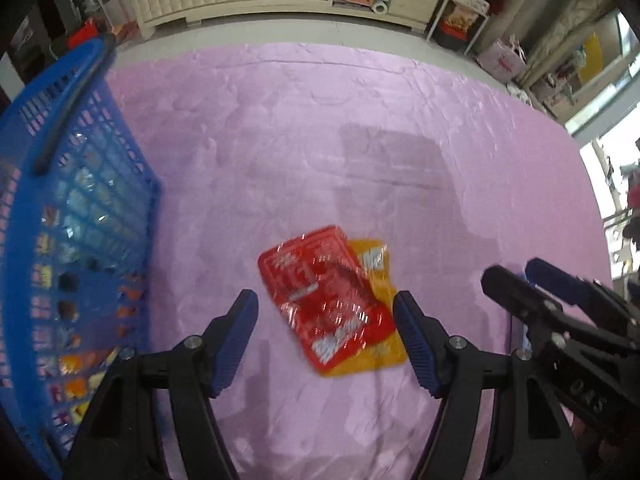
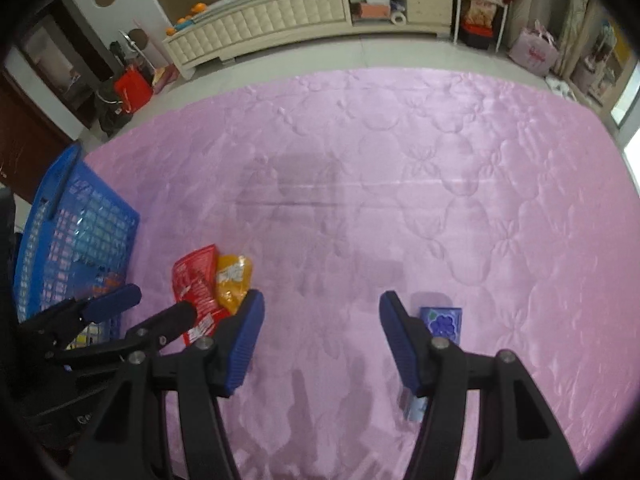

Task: Organize snacks
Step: 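Close the left tool on the red snack bag, then lift the red snack bag into the basket and open the left tool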

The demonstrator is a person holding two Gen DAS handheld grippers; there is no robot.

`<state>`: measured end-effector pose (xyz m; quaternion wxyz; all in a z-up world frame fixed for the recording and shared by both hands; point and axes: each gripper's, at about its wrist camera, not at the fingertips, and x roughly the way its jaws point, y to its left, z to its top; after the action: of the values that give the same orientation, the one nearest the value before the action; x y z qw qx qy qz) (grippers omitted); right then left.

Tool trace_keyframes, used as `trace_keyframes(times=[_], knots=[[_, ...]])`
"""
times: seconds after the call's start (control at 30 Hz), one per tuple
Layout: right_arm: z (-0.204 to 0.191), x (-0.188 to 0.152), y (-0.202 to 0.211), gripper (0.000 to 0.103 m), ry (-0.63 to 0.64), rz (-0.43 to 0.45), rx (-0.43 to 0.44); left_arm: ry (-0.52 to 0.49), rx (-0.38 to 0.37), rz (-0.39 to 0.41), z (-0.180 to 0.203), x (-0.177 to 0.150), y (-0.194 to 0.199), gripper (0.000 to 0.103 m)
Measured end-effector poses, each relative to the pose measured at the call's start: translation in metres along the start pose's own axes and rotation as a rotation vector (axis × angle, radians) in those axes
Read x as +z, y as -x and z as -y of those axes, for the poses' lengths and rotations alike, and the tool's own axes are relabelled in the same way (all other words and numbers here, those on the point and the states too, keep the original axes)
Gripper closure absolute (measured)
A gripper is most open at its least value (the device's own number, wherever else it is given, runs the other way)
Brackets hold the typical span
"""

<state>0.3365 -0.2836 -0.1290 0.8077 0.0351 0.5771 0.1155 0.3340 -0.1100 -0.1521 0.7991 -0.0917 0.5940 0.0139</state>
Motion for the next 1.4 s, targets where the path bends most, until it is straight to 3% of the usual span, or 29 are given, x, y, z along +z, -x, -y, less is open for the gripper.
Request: trace_keyframes(times=[0.1,0.23,0.53,0.8,1.03,1.23,1.4], knots=[[0.000,0.002,0.001,0.038,0.010,0.023,-0.028,0.018,-0.006,-0.016,0.003,0.007,-0.010,0.034],[0.010,0.001,-0.016,0.038,-0.026,-0.025,0.001,0.006,0.030,-0.016,0.002,0.009,-0.018,0.034],[0.009,-0.004,-0.018,0.038,-0.007,-0.032,0.023,0.036,0.010,-0.057,-0.011,0.003,-0.032,0.032],[0.009,-0.003,-0.027,0.038,-0.012,-0.051,0.018,0.019,0.030,-0.041,-0.008,-0.002,-0.030,0.032],[0.013,-0.004,-0.027,0.038,-0.022,-0.059,0.026,-0.026,-0.002,-0.078,0.000,-0.012,-0.027,0.061],[0.018,-0.009,-0.025,0.038,-0.029,-0.068,0.056,-0.071,0.012,-0.071,0.007,-0.014,-0.025,0.070],[0.017,-0.014,-0.031,0.038,-0.031,-0.089,0.071,-0.051,-0.005,-0.070,0.003,-0.007,-0.020,0.075]])
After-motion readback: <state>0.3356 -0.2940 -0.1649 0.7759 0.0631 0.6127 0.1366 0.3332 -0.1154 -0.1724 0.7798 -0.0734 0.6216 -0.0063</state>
